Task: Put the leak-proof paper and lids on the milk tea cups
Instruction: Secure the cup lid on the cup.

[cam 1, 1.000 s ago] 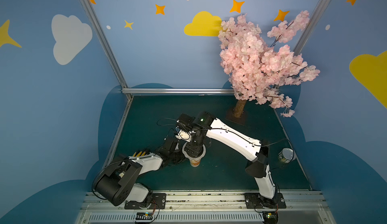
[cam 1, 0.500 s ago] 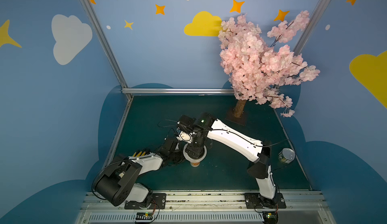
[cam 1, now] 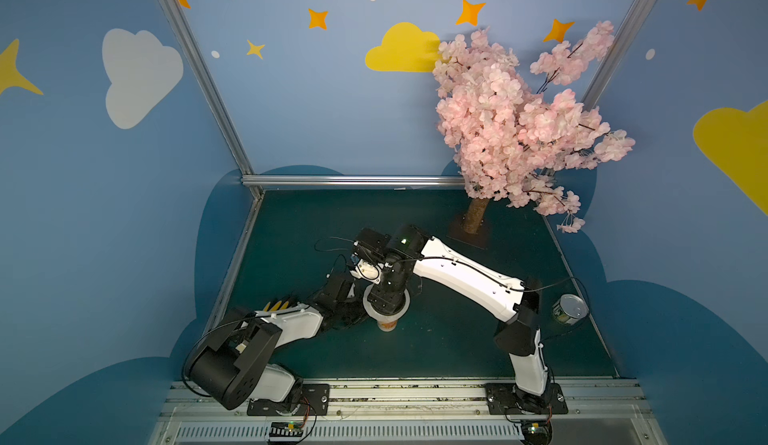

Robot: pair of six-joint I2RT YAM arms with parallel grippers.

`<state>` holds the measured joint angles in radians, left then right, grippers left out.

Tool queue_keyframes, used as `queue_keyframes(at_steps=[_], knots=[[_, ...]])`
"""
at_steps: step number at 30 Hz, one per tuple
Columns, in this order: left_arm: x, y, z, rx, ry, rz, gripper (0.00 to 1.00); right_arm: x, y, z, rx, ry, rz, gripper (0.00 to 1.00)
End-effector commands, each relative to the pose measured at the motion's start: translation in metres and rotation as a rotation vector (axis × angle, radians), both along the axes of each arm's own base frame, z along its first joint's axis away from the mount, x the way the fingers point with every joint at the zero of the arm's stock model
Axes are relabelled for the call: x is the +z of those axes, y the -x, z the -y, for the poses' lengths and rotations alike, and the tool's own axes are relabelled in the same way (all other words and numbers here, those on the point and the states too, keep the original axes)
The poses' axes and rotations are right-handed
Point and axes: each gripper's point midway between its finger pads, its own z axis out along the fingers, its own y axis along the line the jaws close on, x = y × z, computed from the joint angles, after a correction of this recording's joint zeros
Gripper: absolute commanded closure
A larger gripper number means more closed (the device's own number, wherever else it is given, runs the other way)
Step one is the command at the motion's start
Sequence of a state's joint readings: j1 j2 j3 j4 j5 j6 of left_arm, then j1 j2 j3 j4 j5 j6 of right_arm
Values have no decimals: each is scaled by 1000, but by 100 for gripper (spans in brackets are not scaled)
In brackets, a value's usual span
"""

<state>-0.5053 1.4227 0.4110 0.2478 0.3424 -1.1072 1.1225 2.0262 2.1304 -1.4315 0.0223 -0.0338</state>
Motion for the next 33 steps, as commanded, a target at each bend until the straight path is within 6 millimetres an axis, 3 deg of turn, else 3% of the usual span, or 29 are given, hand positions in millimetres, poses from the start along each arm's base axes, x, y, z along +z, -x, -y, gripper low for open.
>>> queue_keyframes(at_steps=[1,5,16,24,29,33], knots=[[-3,1,-2,0,-24,-12,64,-14,-14,10,-29,55,35,24],[-3,2,-3,-2,-23,-13,64,-13,-21,13,-38,59,74,24],[2,4,-3,0,-12,-9,64,-3,-15,7,-35,-24,75,22],[10,2,-9,16,-9,12,64,-24,-10,6,-33,-13,-4,25],[21,2,-32,92,-47,52,61,-39,-2,7,-26,-1,-68,29],[40,3,-55,182,-64,113,57,-51,5,13,-26,25,-108,31]])
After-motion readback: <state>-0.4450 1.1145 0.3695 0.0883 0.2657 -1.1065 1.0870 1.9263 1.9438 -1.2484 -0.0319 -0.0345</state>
